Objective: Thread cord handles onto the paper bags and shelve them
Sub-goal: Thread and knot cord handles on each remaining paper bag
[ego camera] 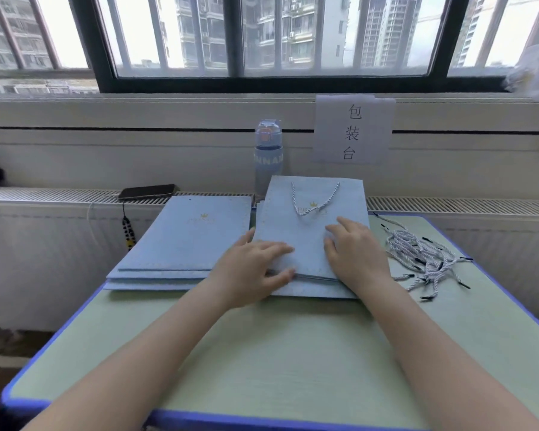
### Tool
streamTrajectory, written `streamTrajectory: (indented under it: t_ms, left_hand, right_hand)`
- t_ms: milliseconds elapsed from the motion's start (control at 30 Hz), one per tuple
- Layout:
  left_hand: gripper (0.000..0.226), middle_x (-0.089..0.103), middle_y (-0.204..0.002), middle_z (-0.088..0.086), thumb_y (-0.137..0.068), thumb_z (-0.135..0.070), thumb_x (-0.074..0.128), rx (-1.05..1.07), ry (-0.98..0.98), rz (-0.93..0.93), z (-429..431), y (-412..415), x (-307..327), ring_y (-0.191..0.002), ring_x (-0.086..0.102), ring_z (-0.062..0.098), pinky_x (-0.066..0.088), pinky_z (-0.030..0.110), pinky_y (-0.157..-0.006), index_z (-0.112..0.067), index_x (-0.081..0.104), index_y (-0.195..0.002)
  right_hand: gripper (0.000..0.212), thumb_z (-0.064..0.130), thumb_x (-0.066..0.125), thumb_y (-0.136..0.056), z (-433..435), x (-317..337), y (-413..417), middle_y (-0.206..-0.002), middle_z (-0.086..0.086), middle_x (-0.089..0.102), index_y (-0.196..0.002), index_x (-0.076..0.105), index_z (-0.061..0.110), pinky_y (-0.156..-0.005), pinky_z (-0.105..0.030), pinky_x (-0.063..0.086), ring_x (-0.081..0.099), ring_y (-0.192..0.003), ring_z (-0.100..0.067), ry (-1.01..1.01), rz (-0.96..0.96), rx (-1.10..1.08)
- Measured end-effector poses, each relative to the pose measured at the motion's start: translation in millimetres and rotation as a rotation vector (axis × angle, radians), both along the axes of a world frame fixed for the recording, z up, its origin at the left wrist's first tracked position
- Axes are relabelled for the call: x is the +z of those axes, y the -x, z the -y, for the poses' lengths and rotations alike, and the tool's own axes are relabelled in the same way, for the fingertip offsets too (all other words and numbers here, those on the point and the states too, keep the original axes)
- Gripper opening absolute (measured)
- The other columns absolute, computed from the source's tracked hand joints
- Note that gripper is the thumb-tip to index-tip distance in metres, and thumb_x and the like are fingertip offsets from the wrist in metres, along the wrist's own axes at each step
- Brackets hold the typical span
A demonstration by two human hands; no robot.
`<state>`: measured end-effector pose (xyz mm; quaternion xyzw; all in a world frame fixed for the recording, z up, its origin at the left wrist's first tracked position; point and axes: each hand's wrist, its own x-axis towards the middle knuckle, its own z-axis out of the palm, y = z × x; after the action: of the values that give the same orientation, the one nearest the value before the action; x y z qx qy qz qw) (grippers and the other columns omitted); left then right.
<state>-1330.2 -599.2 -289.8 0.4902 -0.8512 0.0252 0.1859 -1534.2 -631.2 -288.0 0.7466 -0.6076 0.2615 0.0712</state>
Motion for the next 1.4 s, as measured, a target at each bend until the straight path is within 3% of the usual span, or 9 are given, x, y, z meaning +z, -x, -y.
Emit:
streamTrajectory:
  t_ms: [133, 300, 500, 667, 867, 1033, 1233, 1300, 1400]
  left_hand:
    - [0.096, 0.018, -0.158, -0.001, -0.076, -0.081, 0.02, 0.285, -0.026, 0.07, 9.0, -48.7, 7.4, -0.145, 0.014, 0.016, -0.005, 0.034, -0.118, -0.021, 0.021, -0.15]
    - [0.103, -0.009, -0.16, 0.001, -0.075, -0.081, 0.025, 0.425, -0.44, 0.22, 13.8, -88.3, -6.7, -0.147, -0.009, 0.021, -0.001, 0.043, -0.118, -0.02, -0.003, -0.152]
    - [0.081, 0.029, -0.152, 0.003, -0.087, -0.07, 0.033, 0.389, -0.373, 0.31, 17.1, -82.6, 10.1, -0.136, 0.031, 0.023, 0.029, 0.038, -0.109, -0.02, 0.02, -0.15]
    - [0.056, 0.052, -0.128, 0.006, -0.102, -0.043, -0.003, 0.201, 0.019, 0.952, 11.2, -87.2, 2.3, -0.096, 0.063, 0.026, 0.05, 0.035, -0.067, -0.021, 0.02, -0.148]
    - [0.069, 0.042, -0.147, -0.003, -0.088, 0.007, 0.037, 0.31, -0.058, 0.401, -2.9, -100.7, 15.9, -0.121, 0.053, 0.025, 0.043, 0.033, -0.094, -0.023, 0.025, -0.149]
    - [0.04, 0.072, -0.086, 0.017, -0.071, 0.015, 0.051, 0.269, 0.655, -0.144, -35.7, -126.2, 50.3, -0.077, 0.06, 0.021, 0.045, 0.026, -0.07, 0.001, 0.07, -0.103]
    - [0.034, 0.07, -0.09, 0.004, -0.084, 0.013, 0.043, 0.09, 0.876, -0.214, -42.8, -98.9, 74.5, -0.087, 0.055, 0.015, 0.029, -0.005, -0.088, 0.003, 0.069, -0.103]
    - [0.036, 0.065, -0.105, 0.004, -0.088, 0.01, 0.037, -0.026, 0.874, -0.233, -32.9, -84.0, 72.2, -0.107, 0.058, 0.0, 0.036, 0.005, -0.098, 0.004, 0.067, -0.106]
    - [0.039, 0.064, -0.115, 0.011, -0.091, 0.011, 0.032, -0.185, 0.792, -0.27, -12.0, -56.0, 59.6, -0.114, 0.059, 0.015, 0.046, 0.031, -0.101, 0.004, 0.065, -0.11]
  right_hand:
    - [0.052, 0.04, 0.032, -0.089, -13.2, 4.8, -21.1, -0.133, -0.016, 0.055, -0.121, 0.061, 0.011, -0.101, -0.054, 0.038, 0.051, -0.122, -0.035, 0.092, -0.029, 0.205]
    - [0.054, 0.055, 0.016, -0.097, -21.2, -7.2, -40.1, -0.159, 0.007, 0.001, -0.149, 0.011, 0.038, -0.116, -0.05, 0.0, 0.0, -0.146, -0.019, -0.253, -0.36, 0.318]
    - [0.05, 0.048, 0.021, -0.1, -22.6, -5.3, -38.2, -0.159, 0.01, 0.003, -0.149, 0.012, 0.04, -0.117, -0.047, -0.003, -0.001, -0.146, -0.016, -0.299, -0.318, 0.319]
    - [0.05, 0.049, 0.023, -0.1, -23.8, -4.5, -39.2, -0.159, 0.011, 0.004, -0.148, 0.015, 0.04, -0.117, -0.047, -0.003, -0.001, -0.146, -0.016, -0.312, -0.279, 0.333]
    - [0.049, 0.05, 0.028, -0.099, -25.6, -3.5, -35.9, -0.158, 0.011, 0.009, -0.147, 0.023, 0.039, -0.118, -0.045, -0.004, 0.001, -0.146, -0.014, -0.309, -0.187, 0.356]
    - [0.048, 0.041, 0.038, -0.099, -24.3, 0.0, -32.8, -0.157, 0.005, 0.019, -0.146, 0.03, 0.031, -0.118, -0.042, 0.003, 0.014, -0.144, -0.014, -0.277, 0.005, 0.401]
    - [0.053, 0.032, 0.047, -0.097, -18.8, 15.1, -18.1, -0.156, 0.008, 0.009, -0.146, 0.027, 0.028, -0.106, -0.021, 0.021, 0.019, -0.141, -0.009, -0.033, 0.492, 0.394]
    - [0.059, 0.04, 0.047, -0.095, -14.1, 18.6, -8.1, -0.153, 0.01, 0.015, -0.148, 0.022, 0.027, -0.109, -0.028, 0.029, 0.026, -0.14, -0.015, 0.043, 0.672, 0.358]
    - [0.082, 0.063, 0.043, -0.08, -9.8, 25.7, 2.3, -0.146, 0.02, 0.025, -0.149, 0.01, 0.032, -0.099, -0.02, 0.04, 0.043, -0.128, -0.01, 0.011, 1.009, 0.345]
